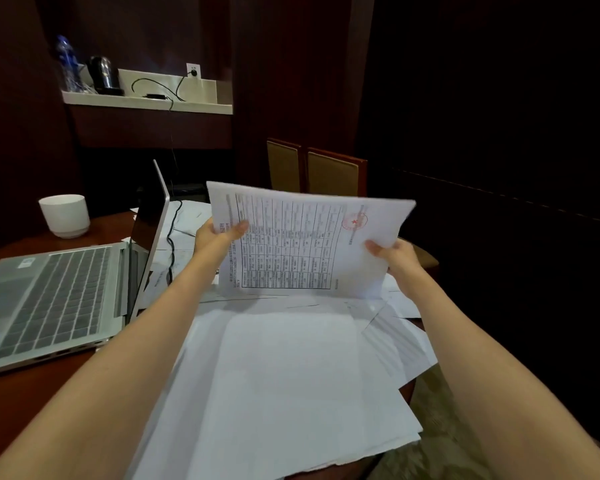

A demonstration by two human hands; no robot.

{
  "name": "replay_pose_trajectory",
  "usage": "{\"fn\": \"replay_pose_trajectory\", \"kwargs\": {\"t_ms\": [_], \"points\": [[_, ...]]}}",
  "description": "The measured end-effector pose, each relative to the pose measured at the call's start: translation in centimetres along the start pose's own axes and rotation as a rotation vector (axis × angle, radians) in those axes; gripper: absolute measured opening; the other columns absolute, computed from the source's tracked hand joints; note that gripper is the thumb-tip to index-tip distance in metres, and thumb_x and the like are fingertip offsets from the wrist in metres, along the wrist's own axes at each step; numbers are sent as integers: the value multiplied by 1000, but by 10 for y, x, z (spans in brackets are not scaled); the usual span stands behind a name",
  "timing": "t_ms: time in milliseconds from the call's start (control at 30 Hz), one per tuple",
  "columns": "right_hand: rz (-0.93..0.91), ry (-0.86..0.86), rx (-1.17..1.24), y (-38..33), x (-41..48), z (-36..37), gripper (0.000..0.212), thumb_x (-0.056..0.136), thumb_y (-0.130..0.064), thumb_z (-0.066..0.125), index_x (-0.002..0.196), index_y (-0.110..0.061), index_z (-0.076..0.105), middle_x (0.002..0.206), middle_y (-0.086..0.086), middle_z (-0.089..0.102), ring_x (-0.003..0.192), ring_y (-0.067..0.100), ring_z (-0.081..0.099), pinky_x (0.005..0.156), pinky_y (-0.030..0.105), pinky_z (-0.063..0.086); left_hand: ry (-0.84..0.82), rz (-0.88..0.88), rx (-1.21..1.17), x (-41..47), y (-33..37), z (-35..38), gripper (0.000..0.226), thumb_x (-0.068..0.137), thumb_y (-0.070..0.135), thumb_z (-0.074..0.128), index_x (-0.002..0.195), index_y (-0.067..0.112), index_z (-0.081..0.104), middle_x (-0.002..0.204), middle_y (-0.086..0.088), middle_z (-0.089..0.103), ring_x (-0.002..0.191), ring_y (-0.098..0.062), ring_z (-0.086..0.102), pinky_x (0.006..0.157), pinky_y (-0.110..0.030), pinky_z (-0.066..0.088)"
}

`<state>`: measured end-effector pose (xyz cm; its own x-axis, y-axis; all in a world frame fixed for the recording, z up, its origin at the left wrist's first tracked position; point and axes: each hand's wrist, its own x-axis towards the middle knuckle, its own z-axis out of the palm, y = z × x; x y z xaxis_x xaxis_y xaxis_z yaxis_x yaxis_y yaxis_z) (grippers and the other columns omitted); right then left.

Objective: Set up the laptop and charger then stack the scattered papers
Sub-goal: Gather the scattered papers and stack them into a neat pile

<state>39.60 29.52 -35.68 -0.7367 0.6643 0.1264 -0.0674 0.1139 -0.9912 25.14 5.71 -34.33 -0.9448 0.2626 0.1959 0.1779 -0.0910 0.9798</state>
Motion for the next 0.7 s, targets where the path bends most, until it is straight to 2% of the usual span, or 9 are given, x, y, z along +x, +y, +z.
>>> {"fn": "replay_pose_trajectory", "kwargs": {"t_ms": [67, 133, 233, 333, 400, 500, 600, 633, 700], "points": [[-44, 61, -3, -8, 1, 1, 32, 90, -8, 59, 121, -1, 57, 111, 7, 60, 98, 21, 56, 78, 31, 47, 33, 33, 21, -2, 5, 3, 38, 89, 18, 60, 125, 8, 54, 123, -8, 60, 105, -17, 55, 87, -28, 40], [-73, 103, -24, -19, 2, 4, 30, 91, -7, 57, 120, 0, 57, 106, 6, 59, 93, 20, 57, 77, 31, 45, 64, 84, 50, 0, 12, 6, 39, 90, 17, 59, 127, 8, 50, 125, -8, 59, 109, -19, 57, 86, -28, 43], [-44, 95, -55, -28, 2, 4, 29, 91, -5, 57, 119, 2, 56, 107, 9, 61, 90, 23, 58, 78, 34, 45, 104, 128, 153, 6, 17, 8, 58, 87, 12, 64, 137, 11, 34, 132, -11, 51, 120, -25, 52, 89, -31, 43], [30, 47, -147, -22, -3, 0, 29, 90, -5, 58, 118, 2, 56, 109, 12, 62, 90, 26, 59, 80, 36, 46, 167, 167, 541, 7, 13, 7, 89, 79, 14, 72, 146, 17, 15, 145, -14, 29, 132, -30, 35, 107, -41, 31], [96, -6, -203, -13, -8, 0, 30, 90, -9, 59, 118, -1, 55, 110, 12, 62, 92, 27, 60, 80, 38, 46, 144, 266, 762, 3, 12, 9, 92, 77, 23, 74, 147, 20, 14, 150, -13, 22, 137, -30, 26, 111, -44, 22], [175, -71, -223, -5, -14, 1, 34, 90, -14, 61, 121, -4, 53, 115, 12, 63, 96, 30, 62, 82, 39, 48, -29, 411, 960, -3, 14, 21, 82, 83, 35, 66, 147, 18, 17, 147, -10, 34, 137, -28, 29, 113, -42, 19], [256, -172, -239, -3, -20, 0, 34, 89, -17, 62, 120, -8, 51, 116, 10, 63, 100, 30, 62, 89, 41, 50, -206, 427, 1060, -9, 19, 30, 65, 93, 36, 51, 146, 18, 18, 126, -12, 56, 124, -28, 47, 115, -42, 15], [276, -223, -262, -3, -23, 1, 36, 89, -18, 62, 121, -9, 51, 116, 9, 64, 102, 31, 62, 92, 43, 50, -261, 386, 1039, -11, 21, 31, 56, 95, 35, 47, 144, 19, 25, 122, -12, 59, 119, -28, 51, 113, -41, 21], [314, -320, -277, 1, -32, 2, 34, 89, -17, 62, 120, -10, 51, 110, 8, 64, 100, 28, 62, 92, 42, 50, -367, 302, 984, -13, 23, 33, 38, 96, 30, 46, 131, 16, 47, 122, -11, 59, 111, -25, 54, 100, -36, 37]]}}
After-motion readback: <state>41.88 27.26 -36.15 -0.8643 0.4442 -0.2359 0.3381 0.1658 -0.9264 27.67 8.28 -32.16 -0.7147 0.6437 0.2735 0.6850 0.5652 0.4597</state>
